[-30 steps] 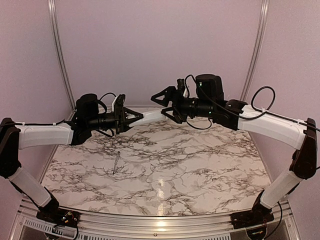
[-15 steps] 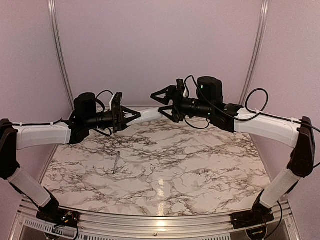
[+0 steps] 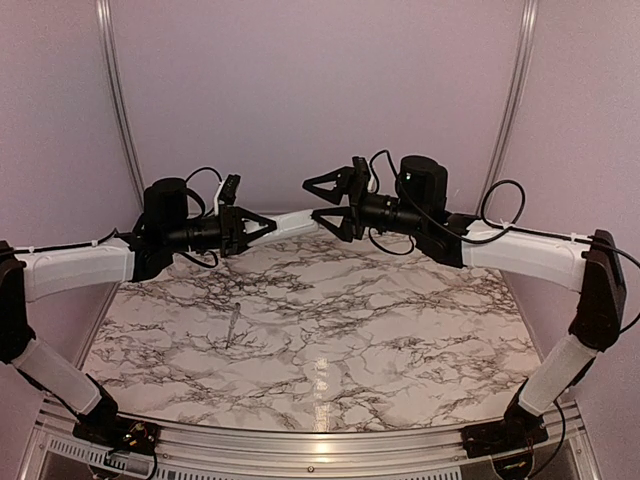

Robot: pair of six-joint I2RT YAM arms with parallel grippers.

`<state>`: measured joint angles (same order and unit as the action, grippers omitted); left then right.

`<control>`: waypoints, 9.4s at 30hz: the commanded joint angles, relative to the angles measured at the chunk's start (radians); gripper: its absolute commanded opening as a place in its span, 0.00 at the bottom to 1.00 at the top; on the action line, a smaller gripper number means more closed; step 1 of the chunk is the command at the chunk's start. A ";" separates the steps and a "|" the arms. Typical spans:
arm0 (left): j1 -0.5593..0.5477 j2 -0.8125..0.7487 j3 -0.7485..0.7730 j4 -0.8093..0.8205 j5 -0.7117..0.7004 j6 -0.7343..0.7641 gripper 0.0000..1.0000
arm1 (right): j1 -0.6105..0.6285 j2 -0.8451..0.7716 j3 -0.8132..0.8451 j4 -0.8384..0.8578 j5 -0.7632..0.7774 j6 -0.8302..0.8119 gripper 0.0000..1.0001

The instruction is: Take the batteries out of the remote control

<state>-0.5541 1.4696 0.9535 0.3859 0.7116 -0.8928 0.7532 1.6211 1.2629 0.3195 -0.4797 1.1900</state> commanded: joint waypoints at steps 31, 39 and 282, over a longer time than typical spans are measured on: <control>-0.044 0.014 0.085 -0.108 -0.058 0.141 0.00 | 0.064 0.028 -0.006 0.111 -0.261 0.057 0.87; -0.044 0.020 0.087 -0.108 -0.064 0.137 0.00 | 0.061 0.036 0.004 0.102 -0.269 0.050 0.87; -0.133 0.407 0.149 -0.873 -0.811 0.543 0.03 | 0.025 0.096 0.352 -1.083 0.245 -0.512 0.91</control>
<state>-0.6918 1.8320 1.0950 -0.5259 -0.1051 -0.3725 0.7815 1.6878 1.5520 -0.7322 -0.2272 0.7010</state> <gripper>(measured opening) 0.075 0.907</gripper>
